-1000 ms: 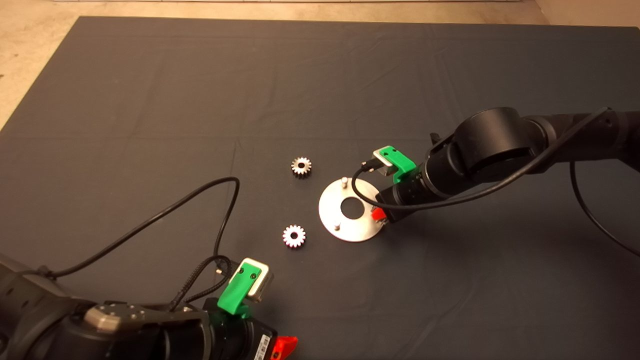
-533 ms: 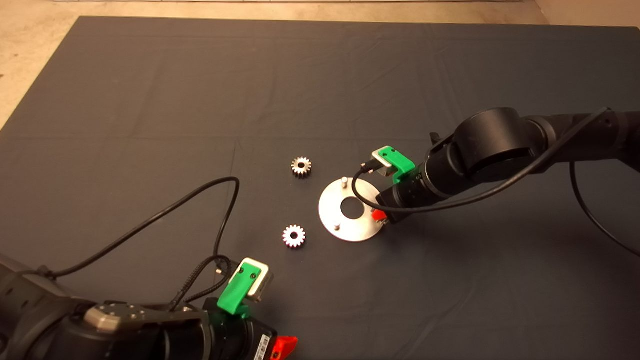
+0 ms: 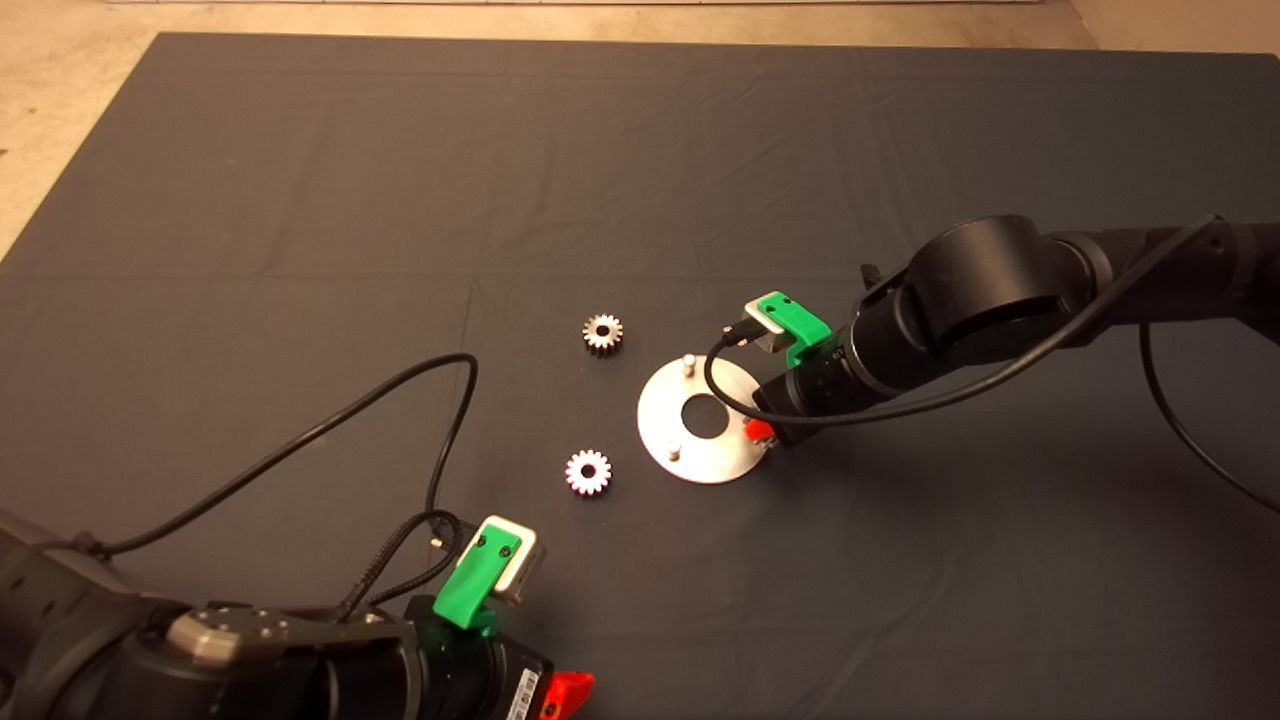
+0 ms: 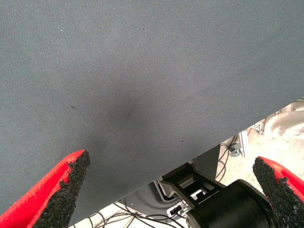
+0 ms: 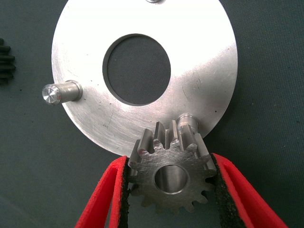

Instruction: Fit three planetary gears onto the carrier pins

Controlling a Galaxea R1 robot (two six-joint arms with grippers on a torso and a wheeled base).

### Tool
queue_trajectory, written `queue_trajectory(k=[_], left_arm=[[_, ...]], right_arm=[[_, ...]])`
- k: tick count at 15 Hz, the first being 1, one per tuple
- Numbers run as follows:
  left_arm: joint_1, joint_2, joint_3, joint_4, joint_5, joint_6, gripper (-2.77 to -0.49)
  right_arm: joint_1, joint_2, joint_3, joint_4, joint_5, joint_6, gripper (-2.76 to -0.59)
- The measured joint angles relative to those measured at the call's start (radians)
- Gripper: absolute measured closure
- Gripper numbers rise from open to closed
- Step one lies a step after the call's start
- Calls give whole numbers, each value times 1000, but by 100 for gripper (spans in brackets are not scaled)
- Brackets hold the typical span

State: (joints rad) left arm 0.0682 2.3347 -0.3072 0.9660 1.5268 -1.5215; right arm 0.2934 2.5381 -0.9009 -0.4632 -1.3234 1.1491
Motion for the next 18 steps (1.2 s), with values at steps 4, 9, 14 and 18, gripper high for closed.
queue_trajectory(k=[4,9,14,18], left_arm=[[0,0,0,0,0,0,-248],[0,0,0,0,0,0,-248],[0,0,0,0,0,0,-248],[0,0,0,0,0,0,-248]], right_arm=[[0,0,0,-9,0,0,-100],[0,0,0,-27,-8,0,-100],[0,0,0,-27,-21,0,-100],[0,-3,0,-39,-32,0,-100]])
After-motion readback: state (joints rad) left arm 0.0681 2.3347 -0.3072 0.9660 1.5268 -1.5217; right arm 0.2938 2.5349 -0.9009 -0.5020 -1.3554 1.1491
